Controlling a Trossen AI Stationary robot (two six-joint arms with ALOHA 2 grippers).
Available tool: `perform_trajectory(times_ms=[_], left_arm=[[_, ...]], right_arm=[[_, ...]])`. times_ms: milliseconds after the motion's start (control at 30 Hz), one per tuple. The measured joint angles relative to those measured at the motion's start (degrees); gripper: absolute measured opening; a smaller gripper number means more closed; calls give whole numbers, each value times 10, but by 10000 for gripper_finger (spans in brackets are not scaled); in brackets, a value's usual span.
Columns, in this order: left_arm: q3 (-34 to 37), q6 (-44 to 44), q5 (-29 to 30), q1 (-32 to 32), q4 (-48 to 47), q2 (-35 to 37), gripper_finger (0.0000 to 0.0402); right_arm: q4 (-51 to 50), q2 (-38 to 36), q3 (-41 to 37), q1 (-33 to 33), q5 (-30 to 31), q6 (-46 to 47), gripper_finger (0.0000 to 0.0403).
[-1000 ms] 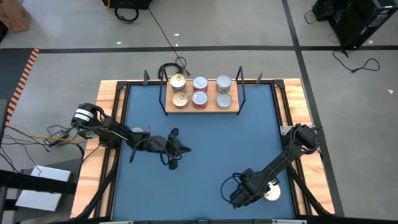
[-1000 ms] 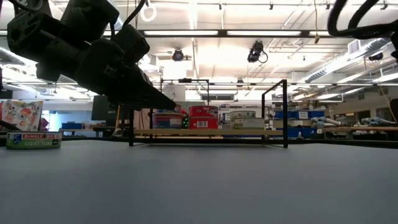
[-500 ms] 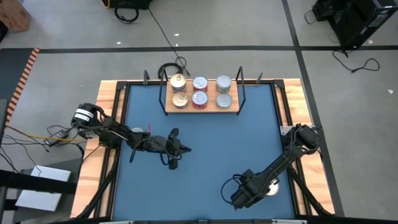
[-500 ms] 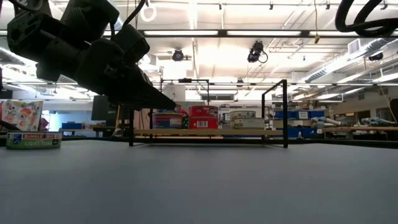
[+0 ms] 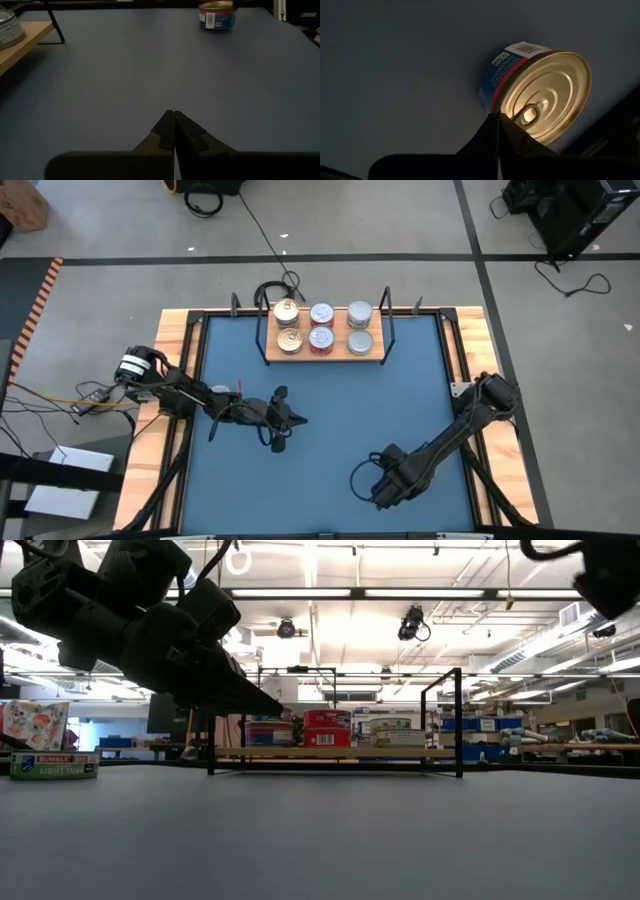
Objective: Stack canned seafood by type on shelf
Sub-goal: Stack the blue tuna can on top of the other blue tuna can on the shelf
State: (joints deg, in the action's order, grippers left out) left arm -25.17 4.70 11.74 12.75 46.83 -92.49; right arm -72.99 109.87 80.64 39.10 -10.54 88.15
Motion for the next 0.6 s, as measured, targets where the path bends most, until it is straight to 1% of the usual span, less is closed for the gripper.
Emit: perform_trajectory(times_ms=[300,500,600], left_arm=[[0,-2,0,0,0,0,6],[0,-2,0,0,-3,10,6],[0,-3,0,0,-20,30,6]], right_arm=[[17,-32,0,-27,89,-45,2],[43,-32,0,-55,97,-99,2],[63,-32,0,-70,108,-133,2]])
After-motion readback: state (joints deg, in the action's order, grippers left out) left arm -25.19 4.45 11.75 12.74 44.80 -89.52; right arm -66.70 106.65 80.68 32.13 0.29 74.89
